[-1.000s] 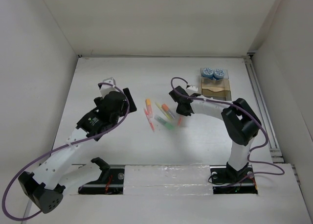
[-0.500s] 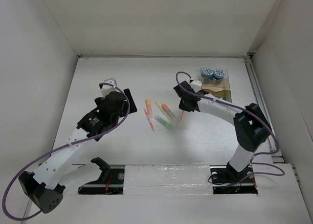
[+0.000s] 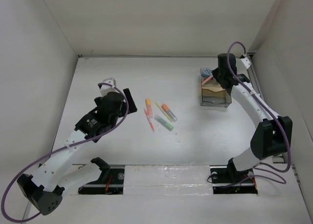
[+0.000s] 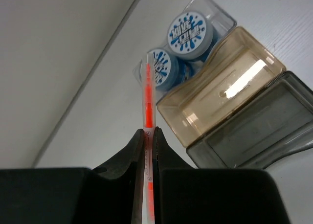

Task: Sort the stationery into containers
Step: Place the stationery into the container

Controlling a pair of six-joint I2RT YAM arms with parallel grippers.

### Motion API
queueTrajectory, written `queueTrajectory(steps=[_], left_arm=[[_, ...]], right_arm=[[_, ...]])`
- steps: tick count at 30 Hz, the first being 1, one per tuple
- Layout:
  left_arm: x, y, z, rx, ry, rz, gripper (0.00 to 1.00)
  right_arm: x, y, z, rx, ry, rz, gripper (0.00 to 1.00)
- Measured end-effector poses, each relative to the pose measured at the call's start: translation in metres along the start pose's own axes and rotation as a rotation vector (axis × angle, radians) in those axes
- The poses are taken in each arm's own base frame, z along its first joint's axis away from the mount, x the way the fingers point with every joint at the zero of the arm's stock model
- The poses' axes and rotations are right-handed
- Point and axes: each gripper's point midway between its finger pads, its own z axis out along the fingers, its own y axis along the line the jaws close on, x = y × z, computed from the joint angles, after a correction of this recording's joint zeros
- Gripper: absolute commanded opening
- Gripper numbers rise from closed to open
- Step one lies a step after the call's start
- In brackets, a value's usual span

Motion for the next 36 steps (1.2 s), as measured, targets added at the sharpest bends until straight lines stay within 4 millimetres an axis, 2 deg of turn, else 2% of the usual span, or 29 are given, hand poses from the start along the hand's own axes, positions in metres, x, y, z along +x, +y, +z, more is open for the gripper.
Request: queueTrajectory(steps=[3,7,13,18,22,25,31,36], left_arm=[[0.001,-0.002,0.001,0.012,0.000,0.002,0.99],[0.005,-0.002,0.002,0.021,0.014,0.016,0.99],[0.005,-0.007,0.001,0.045,0.014,0.017,0.99],[0.006,-0.009,0.001,0.062,0.019,0.022,0.99],[0.009,-0.010,0.001,0.069,0.029,0.028,0.99],[0.010,-0.011,0.001,0.076,0.031,0.030,0.99],[0.009,-0.012,-0.001,0.086,0.028,0.033,0.99],[0.007,-0.012,-0.003,0.092,0.022,0.029,0.99]], right_arm=[[-0.016,-0.009,0.008,0.028,-0.037,0.081,0.00],[-0.025,-0.019,0.023,0.072,-0.059,0.173,0.00],[-0.014,-0.046,0.048,0.188,-0.067,0.325,0.00],[-0.007,-0.062,0.052,0.240,-0.093,0.434,0.00],[-0.010,-0.066,0.053,0.266,-0.122,0.483,0.00],[-0.007,-0.071,0.061,0.298,-0.134,0.494,0.00],[0.014,-0.090,0.082,0.368,-0.119,0.480,0.00],[0.017,-0.090,0.086,0.367,-0.110,0.471,0.00]])
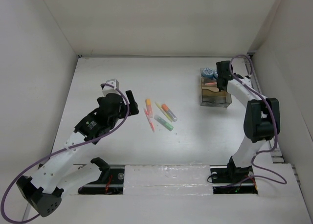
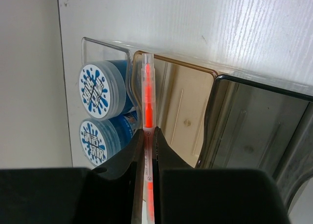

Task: Sort the stationery into containers
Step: Place the stationery into the container

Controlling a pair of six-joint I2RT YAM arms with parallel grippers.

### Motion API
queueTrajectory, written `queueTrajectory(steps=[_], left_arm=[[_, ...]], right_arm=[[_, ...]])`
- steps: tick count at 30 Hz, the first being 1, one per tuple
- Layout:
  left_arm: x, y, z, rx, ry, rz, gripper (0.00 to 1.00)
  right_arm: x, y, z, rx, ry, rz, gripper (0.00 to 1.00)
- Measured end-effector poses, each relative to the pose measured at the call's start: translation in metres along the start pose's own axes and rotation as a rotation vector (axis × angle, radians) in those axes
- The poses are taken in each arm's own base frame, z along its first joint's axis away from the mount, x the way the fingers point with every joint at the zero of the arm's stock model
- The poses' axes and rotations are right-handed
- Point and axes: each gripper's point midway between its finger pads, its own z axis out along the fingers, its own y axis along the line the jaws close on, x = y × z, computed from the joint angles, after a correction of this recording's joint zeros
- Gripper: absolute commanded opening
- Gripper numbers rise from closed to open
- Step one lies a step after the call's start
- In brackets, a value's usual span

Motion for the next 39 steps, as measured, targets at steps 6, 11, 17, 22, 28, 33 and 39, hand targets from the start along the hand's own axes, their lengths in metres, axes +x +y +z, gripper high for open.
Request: queueTrajectory(steps=[6,11,17,22,28,33,39], left_arm=[[0.000,0.000,0.000,0.001,-0.001,0.000,0.99],[0.000,0.000,0.000,0.001,-0.001,0.000,0.99],[0.000,0.000,0.000,0.001,-0.001,0.005,0.99],[0.000,0.000,0.000,0.001,-0.001,0.009,0.99],[-0.002,-0.001,0.000,0.004,-0.006,0.010,0.99],[-0.002,-0.001,0.000,0.004,-0.006,0.011,0.99],[-0.002,-0.001,-0.001,0.008,-0.008,0.012,0.99]], right_arm=[[0.006,-0.002,0.006,0.003,0.005,-0.010,0.00],[0.017,-0.012,0.021,0.040,0.008,-0.036,0.00],[0.018,-0.011,0.022,0.039,0.009,-0.045,0.01],[0.020,-0.010,0.022,0.030,0.020,-0.065,0.09],[0.027,-0.003,0.022,-0.002,0.052,-0.080,0.07],[0.032,-0.008,0.028,0.010,0.059,-0.102,0.11],[0.036,-0.013,0.031,0.020,0.070,-0.125,0.43]])
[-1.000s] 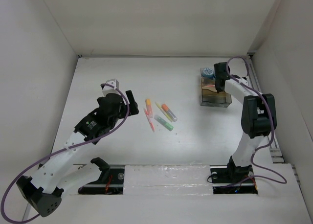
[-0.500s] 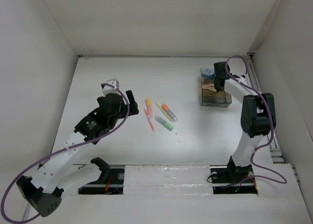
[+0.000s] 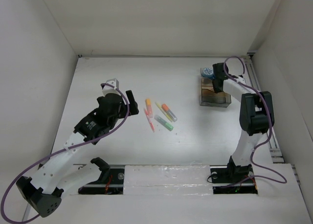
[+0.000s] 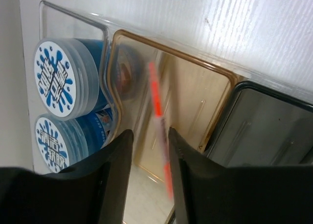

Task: Sort the stationery into containers
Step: Place the stationery into the container, then grab a piece of stationery with the right arm

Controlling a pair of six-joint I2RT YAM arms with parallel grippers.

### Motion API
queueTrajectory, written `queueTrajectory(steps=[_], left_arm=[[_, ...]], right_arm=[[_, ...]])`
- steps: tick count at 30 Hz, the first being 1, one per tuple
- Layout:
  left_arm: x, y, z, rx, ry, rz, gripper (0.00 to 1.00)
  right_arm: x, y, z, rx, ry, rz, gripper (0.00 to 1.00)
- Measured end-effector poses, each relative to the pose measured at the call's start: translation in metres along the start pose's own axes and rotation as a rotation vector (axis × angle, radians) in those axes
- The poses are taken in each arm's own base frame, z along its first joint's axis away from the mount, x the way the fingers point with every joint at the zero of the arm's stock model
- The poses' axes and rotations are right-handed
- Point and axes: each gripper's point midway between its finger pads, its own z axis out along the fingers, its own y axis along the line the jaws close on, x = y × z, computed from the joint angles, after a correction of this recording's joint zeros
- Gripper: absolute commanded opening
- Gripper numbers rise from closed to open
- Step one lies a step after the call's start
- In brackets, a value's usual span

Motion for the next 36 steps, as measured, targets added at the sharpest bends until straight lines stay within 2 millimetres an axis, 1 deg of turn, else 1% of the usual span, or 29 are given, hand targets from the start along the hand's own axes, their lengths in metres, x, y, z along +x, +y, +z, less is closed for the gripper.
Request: queueTrajectory(steps=[1,2,3,8,11,13,15,17,20,23,25,28,31,34,36], left_arm=[[0.000,0.000,0.000,0.002,0.000,0.001,0.99],[0.000,0.000,-0.001,0.004,0.000,0.001,0.99],[0.000,-0.001,-0.001,0.007,0.000,0.001,0.99],[0.001,-0.002,-0.001,0.016,0.005,0.003,0.99],[0.001,-0.002,-0.001,0.017,0.006,0.003,0.99],[0.001,-0.002,-0.001,0.016,0.005,0.003,0.99],[0.000,-0.001,-0.001,0.006,-0.001,0.000,0.99],[-0.002,0.002,-0.001,-0.007,-0.012,-0.007,0.99],[-0.008,0.009,-0.003,-0.046,-0.046,-0.038,0.99],[-0.009,0.022,-0.003,-0.122,-0.066,-0.071,0.99],[-0.006,0.031,-0.001,-0.176,-0.063,-0.085,0.99],[0.000,0.040,0.004,-0.242,-0.046,-0.093,0.99],[0.002,0.049,0.012,-0.270,-0.017,-0.121,0.99],[-0.009,0.072,0.026,-0.304,-0.001,-0.210,0.99],[-0.017,0.093,0.036,-0.326,0.007,-0.278,0.99]], right_arm=[[0.001,0.000,-0.001,-0.003,0.002,-0.007,0.52],[0.002,0.002,-0.001,-0.007,0.003,-0.012,0.65],[0.003,0.002,-0.002,-0.010,0.005,-0.016,0.68],[0.005,0.010,-0.010,-0.040,0.009,-0.029,0.69],[-0.002,0.021,-0.026,-0.078,-0.003,-0.027,0.69],[-0.007,0.032,-0.043,-0.121,-0.018,-0.026,0.69],[-0.009,0.046,-0.068,-0.178,-0.026,-0.028,0.69],[-0.005,0.059,-0.097,-0.241,-0.021,-0.034,0.67],[0.016,0.073,-0.142,-0.338,0.016,-0.064,0.59],[0.047,0.078,-0.182,-0.429,0.084,-0.148,0.59],[0.069,0.079,-0.201,-0.495,0.134,-0.252,0.61],[0.098,0.070,-0.213,-0.566,0.204,-0.432,0.62],[0.120,0.053,-0.215,-0.622,0.276,-0.632,0.62],[0.140,0.036,-0.221,-0.693,0.350,-0.824,0.62],[0.158,0.029,-0.234,-0.764,0.406,-0.933,0.62]])
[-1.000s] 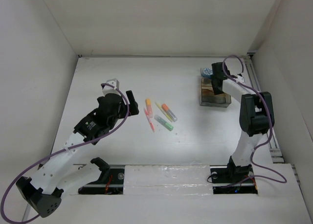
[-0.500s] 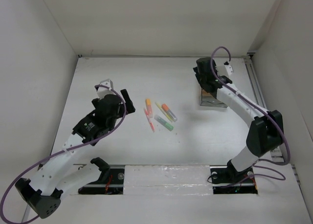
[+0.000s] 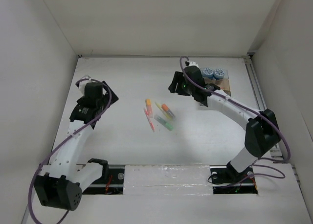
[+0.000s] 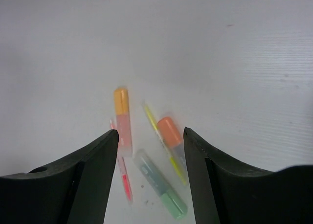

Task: Sort the stationery into containers
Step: Grab a piece of stationery with the right arm

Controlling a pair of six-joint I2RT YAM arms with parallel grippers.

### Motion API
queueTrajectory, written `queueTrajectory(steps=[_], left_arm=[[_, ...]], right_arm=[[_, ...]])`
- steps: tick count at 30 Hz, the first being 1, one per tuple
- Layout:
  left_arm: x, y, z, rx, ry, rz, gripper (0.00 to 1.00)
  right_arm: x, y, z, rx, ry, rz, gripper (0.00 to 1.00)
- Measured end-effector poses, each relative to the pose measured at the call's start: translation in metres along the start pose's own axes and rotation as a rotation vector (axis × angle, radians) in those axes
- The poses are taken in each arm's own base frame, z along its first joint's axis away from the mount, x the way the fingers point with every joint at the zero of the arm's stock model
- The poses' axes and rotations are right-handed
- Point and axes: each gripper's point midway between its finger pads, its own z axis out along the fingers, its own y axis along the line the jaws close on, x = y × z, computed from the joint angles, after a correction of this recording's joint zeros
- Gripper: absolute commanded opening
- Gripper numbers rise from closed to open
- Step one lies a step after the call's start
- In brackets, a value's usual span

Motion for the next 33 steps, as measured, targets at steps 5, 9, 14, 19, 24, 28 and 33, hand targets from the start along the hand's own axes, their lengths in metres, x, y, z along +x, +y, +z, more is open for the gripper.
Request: queueTrajectory(steps=[5,9,14,19,24,28,33], left_arm=[[-0.023,0.032,0.020,-0.056,-0.002,-0.095,0.99],[-0.028,0.028,0.012,-0.019,-0.027,-0.093,0.99],[-0.035,0.027,-0.002,0.017,-0.075,-0.093,0.99],[-0.034,0.025,-0.001,0.029,-0.066,-0.084,0.99],[-0.030,0.021,0.000,0.047,-0.047,-0.071,0.99],[-0.029,0.019,-0.001,0.058,-0.040,-0.065,0.99],[-0.030,0.017,-0.001,0.070,-0.041,-0.061,0.99]], right_arm=[[0.043,0.052,0.003,-0.143,0.124,-0.256,0.47],[0.066,0.096,0.014,-0.199,0.168,-0.421,0.45],[0.082,0.098,0.039,-0.169,0.235,-0.547,0.45],[0.093,0.074,0.059,-0.077,0.291,-0.612,0.46],[0.096,0.059,0.071,-0.034,0.322,-0.637,0.46],[0.098,0.053,0.081,-0.022,0.342,-0.649,0.45],[0.107,0.039,0.093,-0.001,0.372,-0.661,0.40]])
